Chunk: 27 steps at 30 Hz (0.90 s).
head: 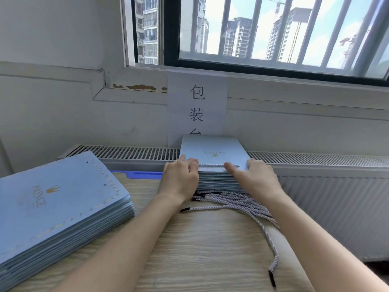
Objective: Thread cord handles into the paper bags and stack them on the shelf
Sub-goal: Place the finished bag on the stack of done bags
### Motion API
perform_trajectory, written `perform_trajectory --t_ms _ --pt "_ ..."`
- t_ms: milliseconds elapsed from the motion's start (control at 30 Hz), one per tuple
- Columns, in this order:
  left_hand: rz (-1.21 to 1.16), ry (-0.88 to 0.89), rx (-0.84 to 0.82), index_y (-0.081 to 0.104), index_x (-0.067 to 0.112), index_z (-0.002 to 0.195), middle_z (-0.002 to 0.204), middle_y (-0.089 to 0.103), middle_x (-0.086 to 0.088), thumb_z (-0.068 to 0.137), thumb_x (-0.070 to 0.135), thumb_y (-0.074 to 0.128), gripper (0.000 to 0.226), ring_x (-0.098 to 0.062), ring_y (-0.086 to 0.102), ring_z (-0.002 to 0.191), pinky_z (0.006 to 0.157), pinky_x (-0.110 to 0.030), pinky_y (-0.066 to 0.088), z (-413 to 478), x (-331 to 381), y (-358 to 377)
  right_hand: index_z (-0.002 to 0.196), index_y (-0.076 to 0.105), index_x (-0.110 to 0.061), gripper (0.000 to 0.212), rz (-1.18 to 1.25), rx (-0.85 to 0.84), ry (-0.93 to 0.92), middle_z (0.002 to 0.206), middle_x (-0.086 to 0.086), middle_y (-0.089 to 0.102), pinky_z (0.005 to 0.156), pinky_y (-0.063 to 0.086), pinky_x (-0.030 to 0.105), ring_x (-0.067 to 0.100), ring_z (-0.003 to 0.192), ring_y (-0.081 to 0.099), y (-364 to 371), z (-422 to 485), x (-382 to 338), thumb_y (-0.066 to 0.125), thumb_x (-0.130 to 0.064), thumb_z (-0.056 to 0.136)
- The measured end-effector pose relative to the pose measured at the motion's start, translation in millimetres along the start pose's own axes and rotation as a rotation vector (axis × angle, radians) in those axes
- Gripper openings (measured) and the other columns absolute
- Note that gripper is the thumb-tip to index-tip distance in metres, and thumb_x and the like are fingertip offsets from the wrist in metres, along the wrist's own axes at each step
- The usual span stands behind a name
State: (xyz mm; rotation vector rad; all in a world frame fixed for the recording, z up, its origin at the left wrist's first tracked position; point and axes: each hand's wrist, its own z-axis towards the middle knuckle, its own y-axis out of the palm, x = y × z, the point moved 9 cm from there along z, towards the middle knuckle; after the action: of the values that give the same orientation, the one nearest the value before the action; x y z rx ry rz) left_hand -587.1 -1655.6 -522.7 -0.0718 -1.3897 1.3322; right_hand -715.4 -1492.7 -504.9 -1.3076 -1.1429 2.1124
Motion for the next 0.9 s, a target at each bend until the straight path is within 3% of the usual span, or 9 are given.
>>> perform_trajectory --t_ms 67,200,300,367,433,533,667,800,900 --pt "-0.002 0.006 -0.013 0.068 0.01 0.114 0.154 0.039 -0.015 0.108 0.028 0.03 0.043 -0.024 0.03 0.146 0.114 -0.031 0.022 -1 1 1 0.072 0.042 -0.015 0.057 0.009 -0.017 -0.023 0.078 0.001 0.051 0.064 0.033 0.037 0.027 0.087 0.052 0 -1 1 0.059 -0.067 0.085" --pt "-0.007 -0.017 -0.049 0.066 0.003 0.117 0.15 0.044 -0.016 0.108 0.025 0.028 0.045 -0.027 0.036 0.141 0.113 -0.033 0.023 -1 -4 4 0.069 0.037 -0.016 0.053 -0.059 -0.026 -0.055 0.084 0.002 0.048 0.069 0.032 0.036 0.026 0.088 0.048 2 -4 -3 0.054 -0.062 0.092" --pt "-0.098 -0.02 -0.005 0.069 0.012 0.1 0.154 0.041 -0.011 0.107 0.028 0.031 0.042 -0.024 0.035 0.143 0.114 -0.028 0.024 0 -9 1 0.069 0.048 -0.009 0.045 0.09 -0.035 -0.044 0.092 0.005 0.054 0.074 0.032 0.032 0.026 0.096 0.051 -1 1 10 0.049 -0.04 0.101" --pt "-0.151 -0.035 0.008 0.069 0.008 0.114 0.155 0.04 -0.008 0.107 0.028 0.032 0.043 -0.022 0.04 0.14 0.112 -0.025 0.026 1 -12 2 0.092 0.067 0.004 0.037 0.26 -0.053 -0.008 0.116 0.005 0.066 0.084 0.033 0.024 0.022 0.122 0.054 -3 3 21 0.051 -0.028 0.102" --pt "-0.148 -0.049 -0.015 0.065 0.003 0.124 0.155 0.04 -0.007 0.107 0.028 0.032 0.044 -0.023 0.044 0.136 0.11 -0.026 0.029 2 -15 6 0.113 0.065 0.007 0.036 0.293 -0.063 -0.005 0.138 0.001 0.06 0.093 0.031 0.021 0.015 0.134 0.047 -4 2 25 0.052 -0.025 0.102" --pt "-0.17 -0.061 0.0 0.054 0.007 0.14 0.148 0.049 -0.008 0.107 0.029 0.031 0.045 -0.019 0.049 0.127 0.109 -0.025 0.029 5 -18 4 0.118 0.066 0.003 0.035 0.362 -0.074 -0.005 0.142 -0.003 0.057 0.098 0.031 0.023 0.009 0.127 0.048 -1 9 31 0.054 -0.025 0.101" --pt "-0.275 -0.06 0.053 0.047 0.01 0.146 0.152 0.045 0.0 0.108 0.028 0.03 0.045 -0.013 0.036 0.142 0.113 -0.02 0.021 5 -24 -2 0.136 0.06 -0.013 0.037 0.519 -0.139 0.038 0.146 -0.007 0.053 0.119 0.027 0.033 0.012 0.135 0.046 3 14 41 0.056 -0.025 0.101" --pt "-0.216 -0.049 0.02 0.04 0.009 0.15 0.156 0.038 0.0 0.109 0.027 0.026 0.046 -0.014 0.031 0.145 0.118 -0.025 0.019 8 -25 4 0.14 0.056 -0.012 0.037 0.643 -0.209 0.109 0.145 -0.006 0.053 0.117 0.029 0.032 0.014 0.135 0.045 8 14 46 0.053 -0.017 0.103" --pt "-0.242 -0.053 0.021 0.04 0.011 0.15 0.156 0.038 0.001 0.109 0.028 0.026 0.046 -0.014 0.031 0.145 0.119 -0.026 0.02 8 -26 3 0.139 0.057 -0.018 0.036 0.656 -0.207 0.135 0.146 -0.003 0.053 0.118 0.032 0.043 0.019 0.135 0.046 10 16 49 0.051 -0.018 0.103"
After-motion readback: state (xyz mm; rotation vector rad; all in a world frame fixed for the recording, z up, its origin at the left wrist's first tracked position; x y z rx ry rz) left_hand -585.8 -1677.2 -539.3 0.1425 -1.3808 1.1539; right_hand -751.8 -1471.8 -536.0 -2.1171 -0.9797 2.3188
